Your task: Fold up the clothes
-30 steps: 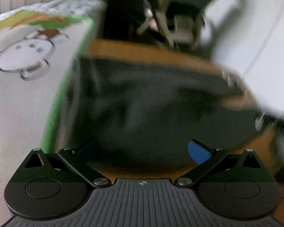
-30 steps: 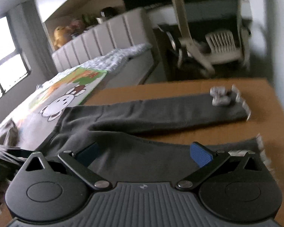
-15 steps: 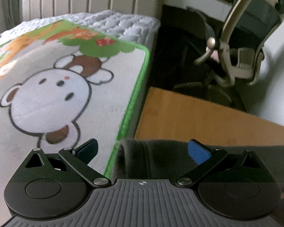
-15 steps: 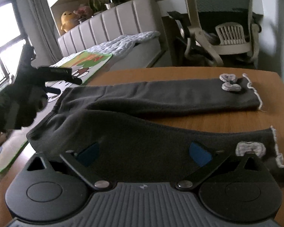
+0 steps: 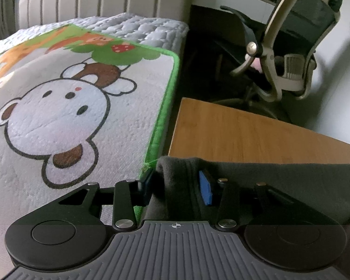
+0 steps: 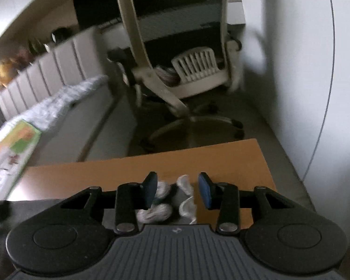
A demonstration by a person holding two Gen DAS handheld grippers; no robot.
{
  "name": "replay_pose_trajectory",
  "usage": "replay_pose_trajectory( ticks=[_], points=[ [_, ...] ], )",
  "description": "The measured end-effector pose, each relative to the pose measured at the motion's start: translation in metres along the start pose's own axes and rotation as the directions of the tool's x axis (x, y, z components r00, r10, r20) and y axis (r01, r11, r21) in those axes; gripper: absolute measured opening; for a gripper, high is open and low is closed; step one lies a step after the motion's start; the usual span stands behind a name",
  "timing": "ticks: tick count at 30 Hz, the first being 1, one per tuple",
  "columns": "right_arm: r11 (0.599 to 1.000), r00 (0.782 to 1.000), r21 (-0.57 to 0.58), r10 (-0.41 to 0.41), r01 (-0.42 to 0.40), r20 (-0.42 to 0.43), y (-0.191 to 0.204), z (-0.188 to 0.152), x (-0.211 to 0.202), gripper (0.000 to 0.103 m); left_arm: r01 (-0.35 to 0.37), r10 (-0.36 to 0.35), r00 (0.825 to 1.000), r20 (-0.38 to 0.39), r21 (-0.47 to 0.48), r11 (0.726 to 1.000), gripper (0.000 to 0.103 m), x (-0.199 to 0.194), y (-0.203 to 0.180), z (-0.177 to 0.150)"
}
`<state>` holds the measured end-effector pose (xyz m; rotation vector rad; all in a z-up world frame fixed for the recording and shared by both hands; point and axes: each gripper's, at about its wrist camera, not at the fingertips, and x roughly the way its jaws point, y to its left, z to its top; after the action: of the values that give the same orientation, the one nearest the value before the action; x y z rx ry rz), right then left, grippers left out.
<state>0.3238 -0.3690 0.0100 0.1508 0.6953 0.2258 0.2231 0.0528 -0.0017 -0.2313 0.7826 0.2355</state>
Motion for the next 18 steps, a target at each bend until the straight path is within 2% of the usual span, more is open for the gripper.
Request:
replay_pose_trajectory(
  ticks=[3,4,5,7,8,11,14,16,18],
  points=[
    [1.0,1.0,-0.003,0.0,0.0,-0.024,0.003,-0.005,0.016,0.038,0.012,-0.012,1.0,0.004,-0.001,1.0,0.043,0.0,0.002,-0.001],
    [1.0,1.0,-0.001,0.008,-0.008,-0.03,0.004,-0.007,0.019,0.031,0.015,-0.015,1.0,0.005,0.0,1.0,0.042,-0.001,0.002,-0.002],
    [1.0,0.999,-0.005,0.02,-0.02,-0.035,0.006,-0.007,0.019,0.02,0.015,-0.015,1.0,0.007,0.005,1.0,0.041,-0.003,0.002,-0.002],
    [0.999,0.998,-0.027,0.046,-0.047,-0.044,0.013,-0.006,0.014,0.009,0.015,-0.015,1.0,0.012,0.019,1.0,0.04,-0.007,0.001,-0.001],
    [0.997,0.997,-0.042,0.06,-0.061,-0.043,0.017,-0.004,0.009,0.007,0.016,-0.016,1.0,0.02,0.022,1.0,0.039,-0.012,0.002,0.0],
    [0.99,0.992,-0.074,0.125,-0.124,0.013,0.024,0.003,-0.025,0.006,0.053,-0.053,0.996,0.077,0.005,0.999,0.038,-0.043,0.008,0.004],
    [0.978,0.974,-0.076,0.203,-0.197,0.096,0.017,0.006,-0.078,0.006,0.114,-0.112,0.984,0.142,-0.004,0.994,0.034,-0.094,0.019,-0.002],
    [0.97,0.961,-0.092,0.236,-0.225,0.141,0.007,0.0,-0.113,0.006,0.139,-0.138,0.975,0.173,0.006,0.99,0.034,-0.127,0.026,-0.015],
    [0.967,0.958,-0.108,0.244,-0.229,0.149,-0.003,-0.015,-0.137,0.006,0.151,-0.151,0.974,0.169,0.011,0.988,0.034,-0.15,0.033,-0.036]
  ],
)
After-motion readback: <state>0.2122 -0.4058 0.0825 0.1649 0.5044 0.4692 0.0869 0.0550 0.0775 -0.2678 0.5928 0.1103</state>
